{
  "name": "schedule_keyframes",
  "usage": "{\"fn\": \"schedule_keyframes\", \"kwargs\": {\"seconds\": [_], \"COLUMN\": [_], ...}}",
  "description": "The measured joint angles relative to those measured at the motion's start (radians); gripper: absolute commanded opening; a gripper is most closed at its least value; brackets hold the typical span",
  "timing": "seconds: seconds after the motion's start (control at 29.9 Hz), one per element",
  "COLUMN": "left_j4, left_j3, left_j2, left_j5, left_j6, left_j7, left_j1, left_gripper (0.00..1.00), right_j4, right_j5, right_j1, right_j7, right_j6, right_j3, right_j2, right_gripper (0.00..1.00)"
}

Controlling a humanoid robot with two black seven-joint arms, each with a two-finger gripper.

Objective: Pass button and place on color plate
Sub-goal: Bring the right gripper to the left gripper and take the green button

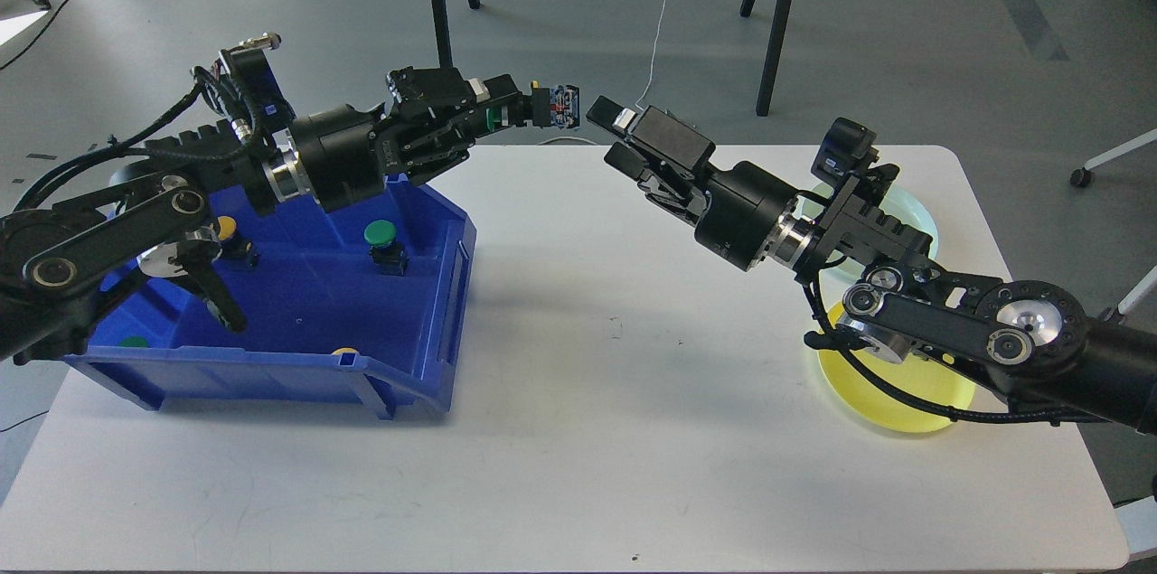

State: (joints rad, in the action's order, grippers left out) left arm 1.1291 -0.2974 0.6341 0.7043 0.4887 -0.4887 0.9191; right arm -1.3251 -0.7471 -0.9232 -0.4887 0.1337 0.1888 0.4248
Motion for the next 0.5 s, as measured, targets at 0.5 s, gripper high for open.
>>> {"fn": "schedule_keyframes", "kwargs": {"seconds": [0.5], "left_j4": [0.029], "left_j3": [0.003], "left_j2": [0.007], "left_j5": [0.002], "left_j6": [0.0], "left_j7": [0.0], "left_j1": [-0.002], "left_gripper": [0.18], "right_j4": [-0.11], "right_j5": [0.109], "right_j1": [0.156], "right_j7": [0.0], "right_j6": [-0.035], "right_j3": [0.137], "right_j2": [0.083], "right_gripper": [0.93]}}
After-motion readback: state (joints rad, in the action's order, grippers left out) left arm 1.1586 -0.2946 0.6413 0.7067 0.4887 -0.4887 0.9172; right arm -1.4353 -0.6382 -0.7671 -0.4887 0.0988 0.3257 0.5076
